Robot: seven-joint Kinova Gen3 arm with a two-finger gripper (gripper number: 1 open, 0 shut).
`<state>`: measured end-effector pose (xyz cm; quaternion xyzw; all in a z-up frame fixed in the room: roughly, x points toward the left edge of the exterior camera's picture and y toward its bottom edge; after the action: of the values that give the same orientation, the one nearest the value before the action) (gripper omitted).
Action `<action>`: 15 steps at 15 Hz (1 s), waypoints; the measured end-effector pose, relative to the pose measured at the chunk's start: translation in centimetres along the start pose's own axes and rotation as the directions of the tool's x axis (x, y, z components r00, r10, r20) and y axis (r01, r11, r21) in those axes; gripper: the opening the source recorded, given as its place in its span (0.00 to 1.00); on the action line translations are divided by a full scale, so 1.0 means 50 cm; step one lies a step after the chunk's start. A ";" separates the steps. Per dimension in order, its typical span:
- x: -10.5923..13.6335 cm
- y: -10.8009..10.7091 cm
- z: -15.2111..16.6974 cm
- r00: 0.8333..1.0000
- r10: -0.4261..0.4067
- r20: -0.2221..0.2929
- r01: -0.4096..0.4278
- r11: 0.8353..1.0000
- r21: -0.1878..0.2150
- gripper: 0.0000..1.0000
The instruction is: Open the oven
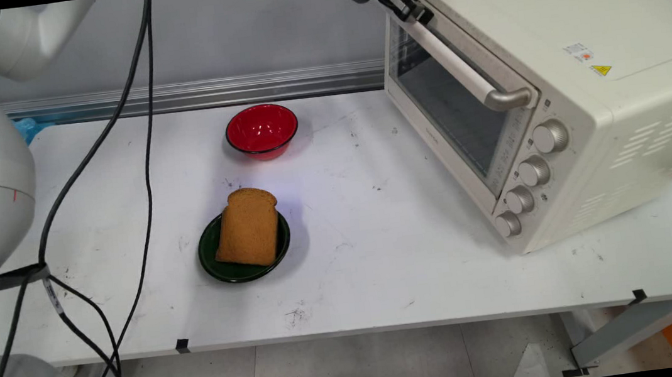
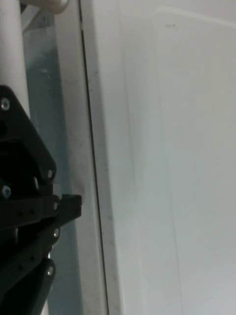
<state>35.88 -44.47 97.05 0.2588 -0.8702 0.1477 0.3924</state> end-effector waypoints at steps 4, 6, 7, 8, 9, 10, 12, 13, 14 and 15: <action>-0.006 0.006 -0.001 1.000 0.008 0.008 -0.008 1.000 -0.006 0.00; -0.014 0.009 -0.006 1.000 0.011 0.014 -0.011 1.000 -0.009 0.00; -0.018 0.010 -0.008 1.000 0.012 0.017 -0.012 1.000 -0.010 0.00; -0.024 0.011 -0.012 1.000 0.013 0.021 -0.012 1.000 -0.010 0.00; -0.032 0.013 -0.016 1.000 0.013 0.027 -0.013 1.000 -0.011 0.00; -0.040 0.015 -0.020 0.999 0.014 0.033 -0.013 1.000 -0.012 0.00; -0.053 0.018 -0.025 0.999 0.015 0.041 -0.014 1.000 -0.013 0.00; -0.061 0.020 -0.028 0.999 0.015 0.046 -0.015 1.000 -0.014 0.00; -0.066 0.021 -0.030 0.999 0.016 0.049 -0.015 1.000 -0.015 0.00; -0.072 0.023 -0.032 0.998 0.016 0.053 -0.015 1.000 -0.016 0.00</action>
<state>38.22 -41.58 95.30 0.2528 -0.8835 0.1369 0.3699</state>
